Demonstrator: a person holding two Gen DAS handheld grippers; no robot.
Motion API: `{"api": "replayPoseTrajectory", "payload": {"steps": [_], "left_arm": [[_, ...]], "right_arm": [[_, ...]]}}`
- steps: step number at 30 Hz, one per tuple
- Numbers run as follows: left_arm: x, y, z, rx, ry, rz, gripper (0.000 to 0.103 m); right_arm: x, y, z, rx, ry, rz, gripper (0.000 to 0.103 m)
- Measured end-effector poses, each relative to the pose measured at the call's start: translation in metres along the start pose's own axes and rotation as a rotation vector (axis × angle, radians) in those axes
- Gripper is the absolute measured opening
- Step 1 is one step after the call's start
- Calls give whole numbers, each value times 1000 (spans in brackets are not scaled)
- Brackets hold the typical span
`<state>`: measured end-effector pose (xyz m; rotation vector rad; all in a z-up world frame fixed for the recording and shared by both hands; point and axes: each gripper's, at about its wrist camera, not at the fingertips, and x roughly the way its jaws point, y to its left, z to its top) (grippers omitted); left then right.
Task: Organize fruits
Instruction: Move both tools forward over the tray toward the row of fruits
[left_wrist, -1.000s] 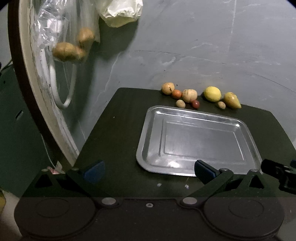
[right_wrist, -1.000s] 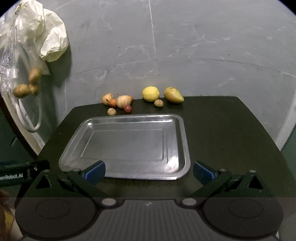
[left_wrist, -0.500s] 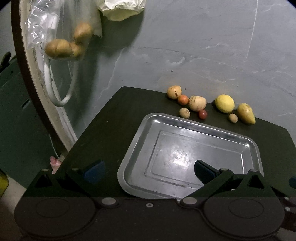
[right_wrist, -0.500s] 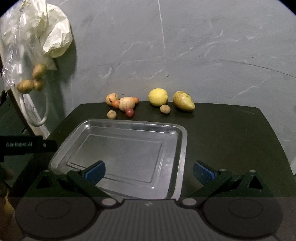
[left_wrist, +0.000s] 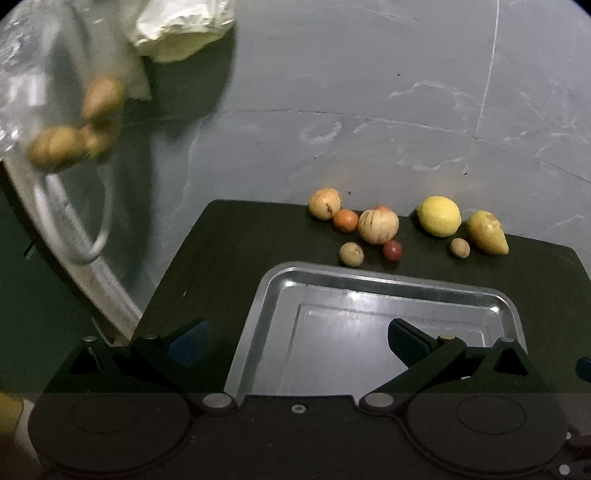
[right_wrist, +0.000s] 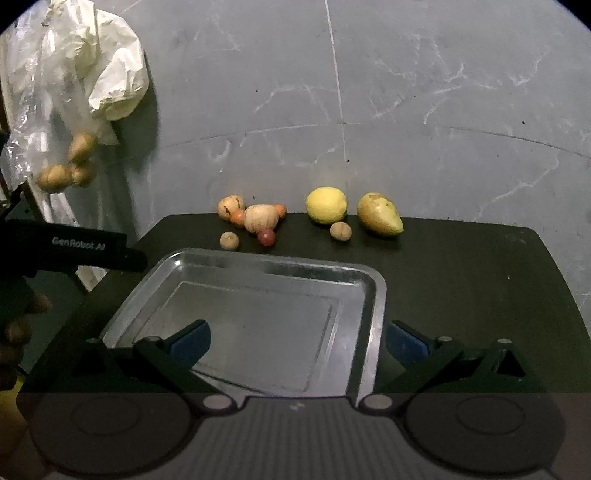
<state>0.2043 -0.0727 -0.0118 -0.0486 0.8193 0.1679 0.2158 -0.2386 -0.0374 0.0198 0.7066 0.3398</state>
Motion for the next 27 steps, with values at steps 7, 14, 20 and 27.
{"api": "replayPoseTrajectory", "payload": {"steps": [7,14,20,27], "left_arm": [[33,10,32,61,5,-66,102],[82,14,57,139,35,-161,102],[113,8,64,235,45,-243,102],[139,6,69,279,62,-311,93]], "right_arm": [[28,19,18,69,-8,-104,103],[68,30,38,89,0,-167,103],[100,31,53,110,6,-216,102],[131,17,70,207,11,-155,93]]}}
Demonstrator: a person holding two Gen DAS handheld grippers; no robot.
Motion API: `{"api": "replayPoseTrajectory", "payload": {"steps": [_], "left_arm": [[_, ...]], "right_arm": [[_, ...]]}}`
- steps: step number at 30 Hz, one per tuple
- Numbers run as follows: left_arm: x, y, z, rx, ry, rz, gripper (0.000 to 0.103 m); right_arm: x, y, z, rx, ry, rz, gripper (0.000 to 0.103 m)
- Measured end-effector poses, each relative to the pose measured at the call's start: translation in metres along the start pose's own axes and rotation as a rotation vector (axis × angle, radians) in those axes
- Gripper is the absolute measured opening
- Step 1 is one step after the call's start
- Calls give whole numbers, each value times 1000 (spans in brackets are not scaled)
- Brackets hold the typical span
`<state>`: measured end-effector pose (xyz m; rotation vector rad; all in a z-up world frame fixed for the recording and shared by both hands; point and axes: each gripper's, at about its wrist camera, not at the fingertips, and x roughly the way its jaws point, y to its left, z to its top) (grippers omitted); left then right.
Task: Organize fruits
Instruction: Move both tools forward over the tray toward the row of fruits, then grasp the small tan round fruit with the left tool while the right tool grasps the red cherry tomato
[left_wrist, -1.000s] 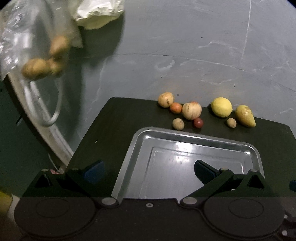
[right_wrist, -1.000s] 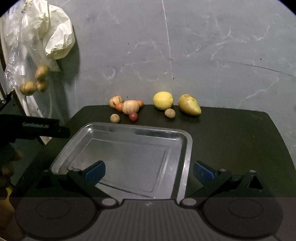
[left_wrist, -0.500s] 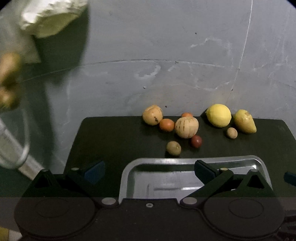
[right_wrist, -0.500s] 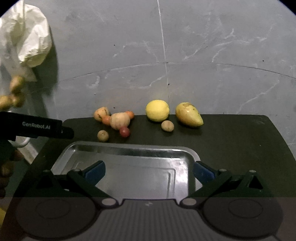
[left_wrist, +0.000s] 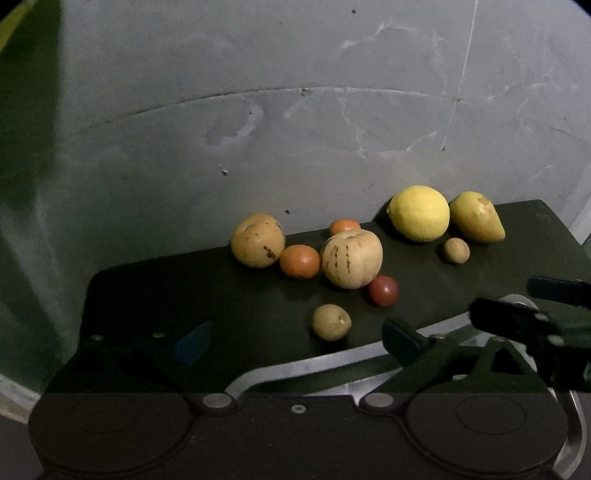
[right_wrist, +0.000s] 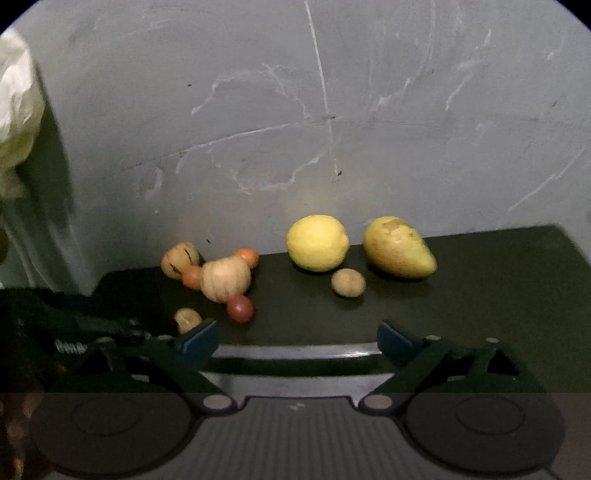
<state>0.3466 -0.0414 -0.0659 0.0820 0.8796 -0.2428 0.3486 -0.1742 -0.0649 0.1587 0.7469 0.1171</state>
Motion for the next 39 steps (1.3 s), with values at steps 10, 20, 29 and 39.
{"api": "replayPoseTrajectory", "payload": {"steps": [10,20,29,39], "left_arm": [[26,10,-3,3,31,-66,81],[37,20,-2,7,43,-94,58],[38,18,-3,38,28,-111,37],[37,15,-5,65,8,-109,31]], "right_arm": [[42,1,14,7,69,71,76],[72,11,27,-50,144,134,56],[90,20,27,-77,200,154,43],[88,19,26,-61,200,165,25]]}}
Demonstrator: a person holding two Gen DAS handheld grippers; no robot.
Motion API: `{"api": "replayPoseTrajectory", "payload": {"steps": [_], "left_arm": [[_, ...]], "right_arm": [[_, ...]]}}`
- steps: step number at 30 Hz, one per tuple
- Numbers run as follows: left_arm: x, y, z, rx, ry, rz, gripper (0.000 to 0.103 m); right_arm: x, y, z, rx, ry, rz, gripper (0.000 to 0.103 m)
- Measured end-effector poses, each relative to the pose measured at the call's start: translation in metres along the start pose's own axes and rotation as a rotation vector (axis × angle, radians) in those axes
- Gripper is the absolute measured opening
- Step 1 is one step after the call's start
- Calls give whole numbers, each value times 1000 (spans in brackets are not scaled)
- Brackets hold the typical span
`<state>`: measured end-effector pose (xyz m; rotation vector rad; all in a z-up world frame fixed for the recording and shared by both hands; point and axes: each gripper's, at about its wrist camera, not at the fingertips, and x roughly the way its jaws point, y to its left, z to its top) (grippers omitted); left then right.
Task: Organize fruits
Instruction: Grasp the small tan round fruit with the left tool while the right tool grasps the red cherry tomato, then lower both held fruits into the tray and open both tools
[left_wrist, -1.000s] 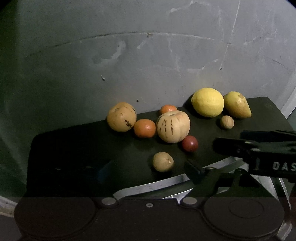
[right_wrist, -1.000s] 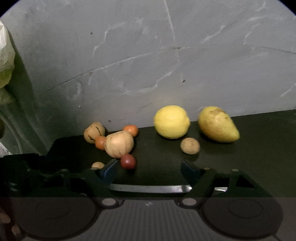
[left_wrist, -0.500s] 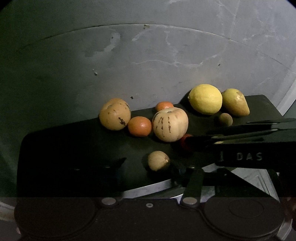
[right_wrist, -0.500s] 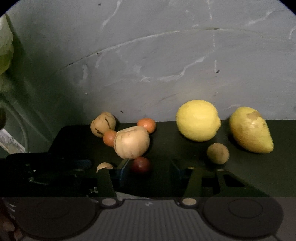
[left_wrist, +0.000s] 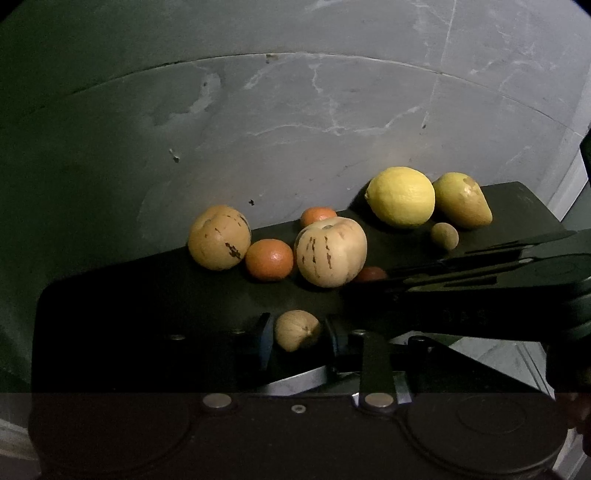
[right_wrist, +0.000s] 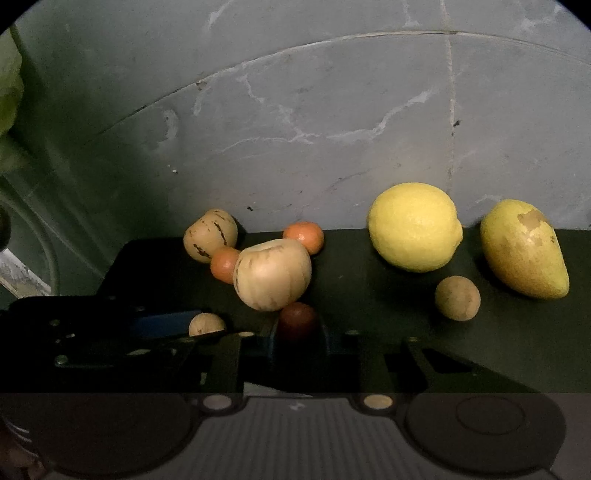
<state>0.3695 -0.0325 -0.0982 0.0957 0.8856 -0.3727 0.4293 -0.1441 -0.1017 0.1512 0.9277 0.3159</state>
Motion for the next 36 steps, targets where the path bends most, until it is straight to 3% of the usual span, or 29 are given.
{"api": "replayPoseTrajectory", "payload": {"steps": [21,36], "left_arm": [[-51,-15,-24,-26,-38,14,31],[-94,-32,-76,-71,-1,4,31]], "right_arm": [[-63,12,-40,28,-76,1,25],[-97,40,-99,-27,-25,32,25]]}}
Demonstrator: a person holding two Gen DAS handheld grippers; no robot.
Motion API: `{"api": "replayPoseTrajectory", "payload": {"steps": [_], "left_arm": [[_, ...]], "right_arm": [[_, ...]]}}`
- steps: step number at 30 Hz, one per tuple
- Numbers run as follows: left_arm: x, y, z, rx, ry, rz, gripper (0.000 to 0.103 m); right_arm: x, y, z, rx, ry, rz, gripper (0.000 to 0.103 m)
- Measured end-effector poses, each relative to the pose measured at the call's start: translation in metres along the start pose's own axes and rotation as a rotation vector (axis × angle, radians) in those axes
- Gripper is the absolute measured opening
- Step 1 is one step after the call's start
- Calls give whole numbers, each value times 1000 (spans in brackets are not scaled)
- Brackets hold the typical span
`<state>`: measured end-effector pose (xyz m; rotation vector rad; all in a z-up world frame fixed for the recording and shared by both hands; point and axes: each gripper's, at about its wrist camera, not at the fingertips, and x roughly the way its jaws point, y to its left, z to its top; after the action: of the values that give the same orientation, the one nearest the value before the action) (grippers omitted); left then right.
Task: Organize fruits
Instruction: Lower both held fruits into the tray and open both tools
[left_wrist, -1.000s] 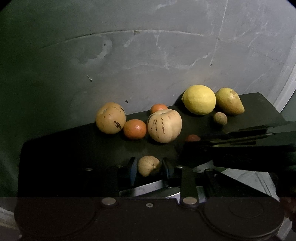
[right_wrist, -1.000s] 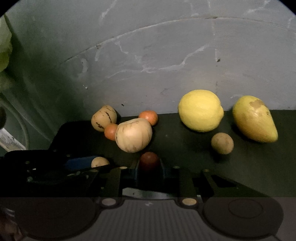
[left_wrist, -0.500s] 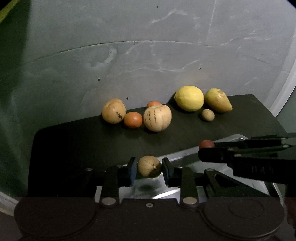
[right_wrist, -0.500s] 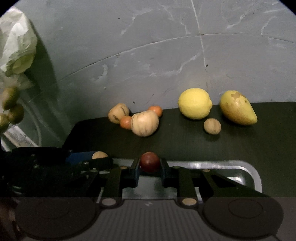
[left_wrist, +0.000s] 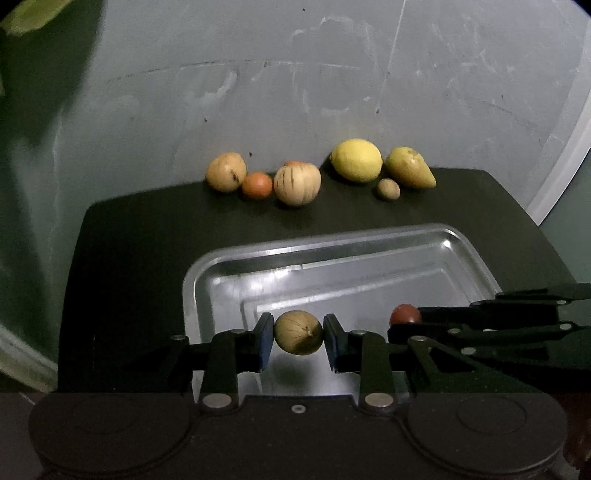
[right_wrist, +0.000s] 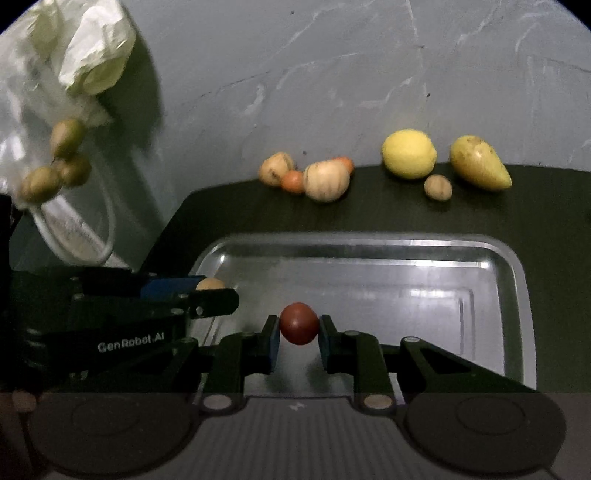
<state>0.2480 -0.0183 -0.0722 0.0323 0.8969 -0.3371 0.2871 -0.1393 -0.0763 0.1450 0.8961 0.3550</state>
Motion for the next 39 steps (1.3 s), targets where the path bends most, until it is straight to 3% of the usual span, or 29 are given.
{"api": "replayPoseTrajectory", "payload": {"steps": [13,39], "left_arm": [[-17,-5,-32,-32,74,4,31],[-13,-9,-34,-34,132,9,31]], "right_arm": [[-12,9,-33,-27,68,-23,25],[-7,17,-43,-59,134,-20,28]]}}
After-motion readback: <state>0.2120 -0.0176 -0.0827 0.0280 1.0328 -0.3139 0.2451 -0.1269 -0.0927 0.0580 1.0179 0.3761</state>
